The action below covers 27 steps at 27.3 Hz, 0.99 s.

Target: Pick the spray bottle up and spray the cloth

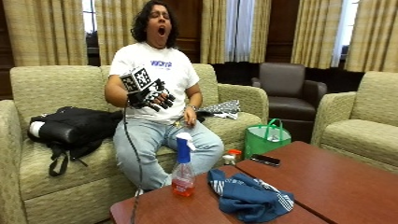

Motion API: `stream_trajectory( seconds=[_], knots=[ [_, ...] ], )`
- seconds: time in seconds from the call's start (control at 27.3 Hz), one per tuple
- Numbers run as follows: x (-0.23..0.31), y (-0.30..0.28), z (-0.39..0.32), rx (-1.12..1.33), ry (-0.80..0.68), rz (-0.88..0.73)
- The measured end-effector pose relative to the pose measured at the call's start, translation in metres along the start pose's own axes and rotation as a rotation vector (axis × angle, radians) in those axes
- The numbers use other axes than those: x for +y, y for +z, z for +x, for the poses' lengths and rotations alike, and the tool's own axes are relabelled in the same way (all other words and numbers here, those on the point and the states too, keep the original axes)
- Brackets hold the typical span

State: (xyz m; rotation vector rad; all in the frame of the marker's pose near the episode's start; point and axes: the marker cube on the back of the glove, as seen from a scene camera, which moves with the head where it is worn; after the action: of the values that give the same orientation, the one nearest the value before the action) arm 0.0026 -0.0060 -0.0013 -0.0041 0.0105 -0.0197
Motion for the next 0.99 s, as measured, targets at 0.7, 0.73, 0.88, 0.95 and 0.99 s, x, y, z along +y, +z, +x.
stream_trajectory(
  seconds=[0.7,0.73,0.88,0.95,0.99],
  knots=[
    [-0.008,-0.002,0.006,0.063,-0.058,-0.02],
    [-0.008,0.0,0.007,0.057,-0.049,-0.015],
    [0.0,0.016,0.014,0.032,-0.004,-0.004],
    [0.005,0.026,0.019,0.004,0.02,0.006],
    [0.007,0.031,0.022,-0.013,0.032,0.013]
  ],
)
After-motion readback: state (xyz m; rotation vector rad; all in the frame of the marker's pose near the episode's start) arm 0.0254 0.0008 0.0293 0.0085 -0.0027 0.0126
